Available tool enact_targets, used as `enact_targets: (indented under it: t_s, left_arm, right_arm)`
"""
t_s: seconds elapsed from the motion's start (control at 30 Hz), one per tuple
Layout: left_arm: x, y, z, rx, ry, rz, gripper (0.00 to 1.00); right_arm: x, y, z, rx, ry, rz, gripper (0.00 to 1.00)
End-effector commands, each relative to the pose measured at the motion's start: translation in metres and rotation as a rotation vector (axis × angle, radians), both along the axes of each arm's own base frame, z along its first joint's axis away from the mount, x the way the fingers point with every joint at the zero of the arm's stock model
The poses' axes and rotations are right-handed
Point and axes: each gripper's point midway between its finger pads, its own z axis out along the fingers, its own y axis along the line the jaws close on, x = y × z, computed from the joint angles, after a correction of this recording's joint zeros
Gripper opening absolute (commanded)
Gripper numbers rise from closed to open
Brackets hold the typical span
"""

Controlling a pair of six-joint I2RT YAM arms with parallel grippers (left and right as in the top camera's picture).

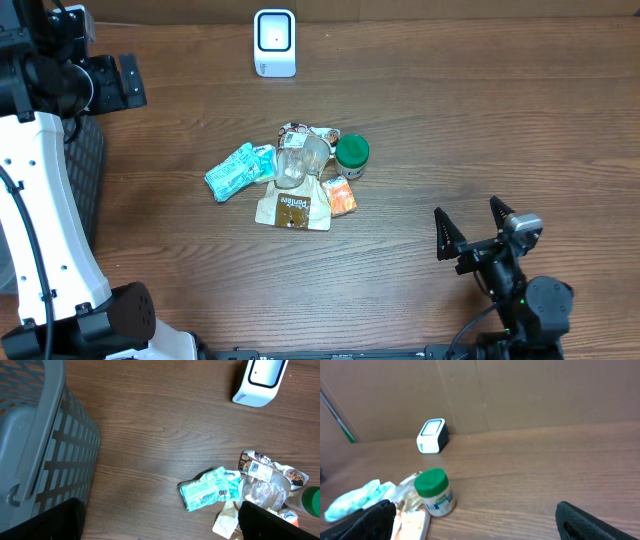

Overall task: Scan the item barcode
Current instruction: 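Move the right gripper toward the orange tissue box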

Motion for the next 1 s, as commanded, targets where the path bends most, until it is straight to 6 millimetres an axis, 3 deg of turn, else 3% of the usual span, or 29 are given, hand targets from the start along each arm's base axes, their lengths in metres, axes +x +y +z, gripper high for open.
enact_targets:
  t_s: [0.0, 0.27, 0.53, 0.73, 0.97]
  left_arm:
    - [-0.002, 0.0, 0.011, 0.023, -0.029, -0.015, 0.99]
    - [-0.002, 0.0, 0.011, 0.023, -0.029, -0.014, 1.0]
    - [-0.002, 0.0, 0.011, 0.023, -0.029, -0.015, 0.99]
    - [-0.002, 0.0, 0.011, 0.023, -0.029, -0.015, 1.0]
    - [-0.002, 0.0, 0.011, 0.023, -0.029, -0.015, 0.99]
  right_arm:
    - [-0.002, 0.002, 0.034, 0.008, -0.007, 0.013, 1.0]
    - [0.013, 0.007, 0.066, 0.01, 0.212, 0.041, 1.0]
    - [0.044, 0.032, 0.075, 0.057, 0.537, 0.179, 1.0]
    - [0.073, 0.045, 0.05, 0.111, 0.755, 0.243, 1.0]
    - [0.089, 0.064, 0.014, 0.2, 0.89, 0.355, 1.0]
